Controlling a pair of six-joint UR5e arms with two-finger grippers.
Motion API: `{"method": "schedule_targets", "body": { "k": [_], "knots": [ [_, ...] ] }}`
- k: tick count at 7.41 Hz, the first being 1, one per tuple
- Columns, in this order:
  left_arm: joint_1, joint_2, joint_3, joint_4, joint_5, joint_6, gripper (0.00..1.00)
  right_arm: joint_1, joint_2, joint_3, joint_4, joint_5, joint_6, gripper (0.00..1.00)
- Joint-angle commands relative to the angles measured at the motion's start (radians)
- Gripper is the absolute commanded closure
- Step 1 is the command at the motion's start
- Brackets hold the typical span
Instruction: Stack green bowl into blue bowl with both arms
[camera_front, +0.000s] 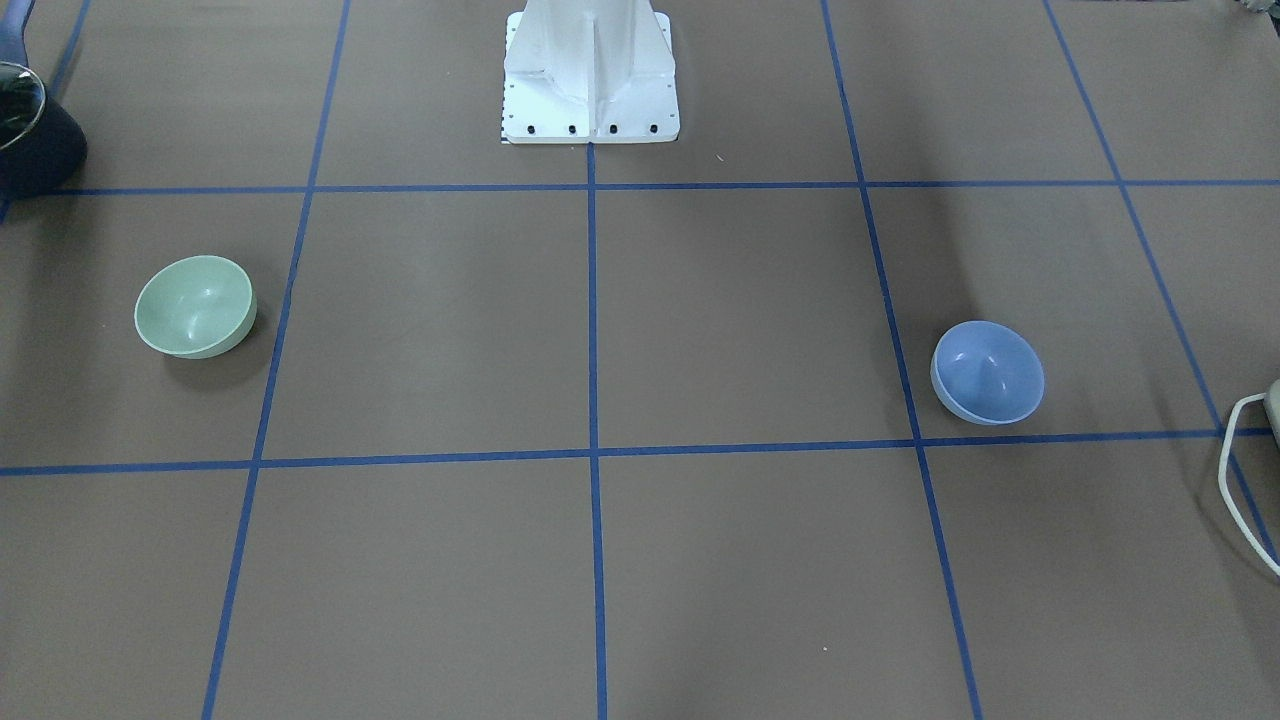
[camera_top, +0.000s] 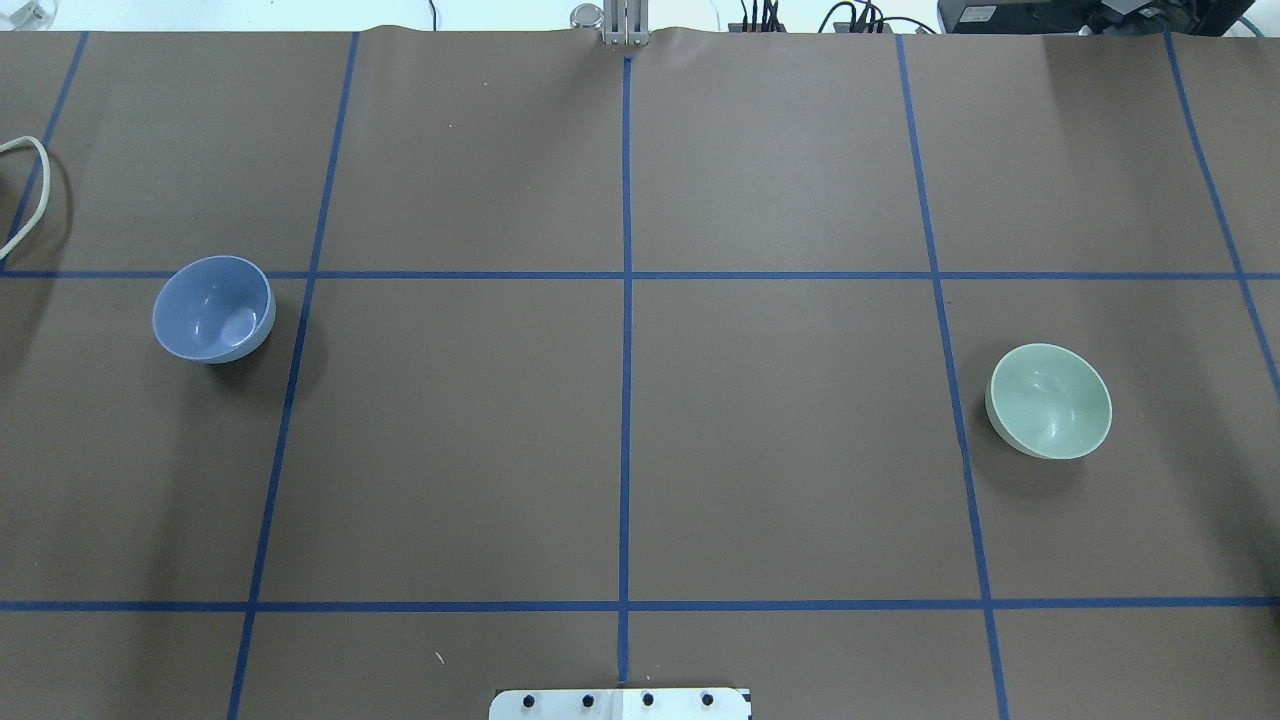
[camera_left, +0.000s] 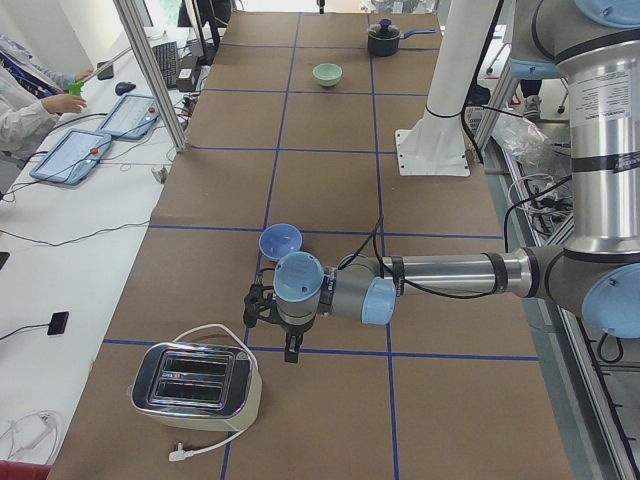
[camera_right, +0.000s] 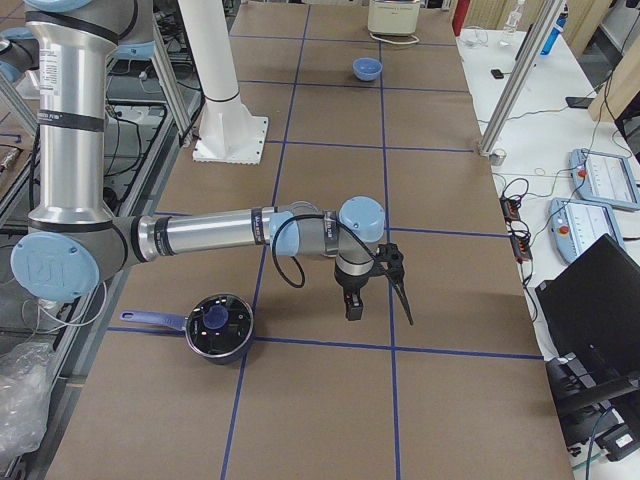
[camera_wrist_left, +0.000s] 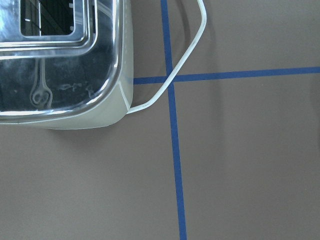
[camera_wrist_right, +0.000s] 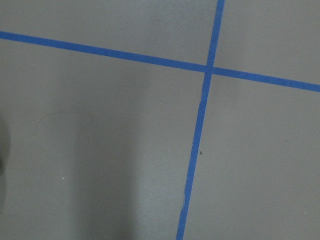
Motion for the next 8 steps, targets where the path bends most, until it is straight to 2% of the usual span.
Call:
{"method": "schedule_targets", "body": {
  "k": [1, 3, 4, 6, 8],
  "knots": [
    [0.0, -0.001, 0.0, 0.0, 0.0, 0.0, 0.01, 0.001, 0.028, -0.006, -0.001, -0.006, 0.006, 0.0],
    [0.003, -0.013, -0.028, 0.012, -0.002, -0.024, 0.0, -0.001, 0.03, -0.015, 0.0, -0.006, 0.005, 0.0],
    [0.014, -0.057, -0.071, 0.02, -0.006, -0.176, 0.0, -0.001, 0.048, -0.008, 0.0, -0.003, 0.006, 0.0],
    [0.147, -0.11, -0.152, 0.018, -0.011, -0.411, 0.0, -0.019, 0.093, -0.008, 0.002, 0.0, -0.011, 0.0],
    [0.257, -0.141, -0.192, 0.002, -0.003, -0.57, 0.0, -0.035, 0.105, -0.005, 0.0, 0.015, 0.009, 0.0]
  ]
}}
